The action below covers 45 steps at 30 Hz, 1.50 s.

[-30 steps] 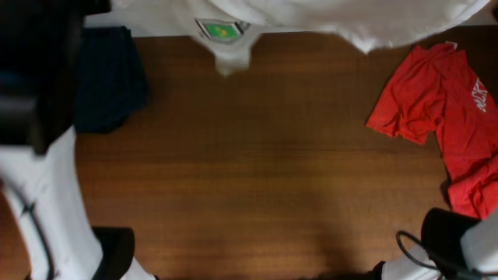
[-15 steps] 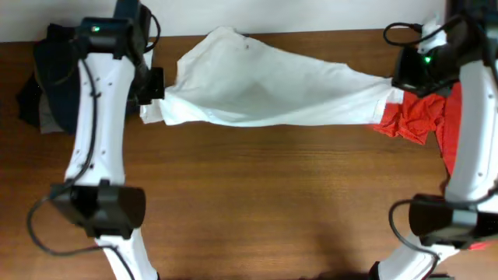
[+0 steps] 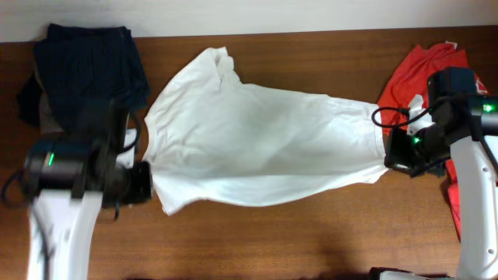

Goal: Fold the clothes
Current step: 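Lay the shirt flat on the table and release both grippers, then grasp the shirt's near hem corners with both grippers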

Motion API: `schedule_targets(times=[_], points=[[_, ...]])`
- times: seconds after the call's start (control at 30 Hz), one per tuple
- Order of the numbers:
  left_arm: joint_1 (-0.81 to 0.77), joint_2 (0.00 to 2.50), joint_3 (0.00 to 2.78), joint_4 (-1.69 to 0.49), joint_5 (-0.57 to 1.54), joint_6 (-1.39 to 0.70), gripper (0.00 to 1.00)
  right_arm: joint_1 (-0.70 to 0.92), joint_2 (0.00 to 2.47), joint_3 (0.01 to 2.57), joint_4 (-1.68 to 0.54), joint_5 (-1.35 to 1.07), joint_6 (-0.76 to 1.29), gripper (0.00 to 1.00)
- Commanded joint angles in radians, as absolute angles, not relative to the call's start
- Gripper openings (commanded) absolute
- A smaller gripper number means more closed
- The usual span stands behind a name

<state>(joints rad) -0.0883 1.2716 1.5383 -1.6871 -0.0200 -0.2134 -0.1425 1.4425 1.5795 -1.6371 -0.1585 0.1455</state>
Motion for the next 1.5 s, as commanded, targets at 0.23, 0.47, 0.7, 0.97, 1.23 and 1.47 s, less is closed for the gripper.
schedule_targets(times=[0.23, 0.47, 0.7, 0.97, 1.23, 1.47], points=[[-0.085, 1.210, 1.469, -1.589, 0.056, -0.179, 0.99, -0.144, 1.415, 1.573, -1.608, -0.094, 0.139, 0.99], [-0.085, 1.417, 1.465, -1.575, 0.038, -0.145, 0.89, -0.144, 1.411, 1.420, -1.562, -0.118, 0.171, 0.99], [-0.085, 1.223, 1.172, -1.493, 0.110, -0.216, 0.89, -0.144, 1.364, 1.160, -1.349, -0.281, 0.173, 0.99], [-0.085, 1.239, 0.759, -1.150, 0.216, -0.396, 0.89, -0.143, 1.364, 1.087, -1.298, -0.281, 0.196, 0.99], [-0.085, 1.264, 0.622, -1.004, 0.221, -0.427, 0.79, -0.143, 1.364, 1.086, -1.286, -0.280, 0.217, 0.99], [-0.085, 1.515, 0.622, -0.965, 0.223, -0.418, 0.18, -0.143, 1.364, 1.073, -1.274, -0.273, 0.245, 0.99]])
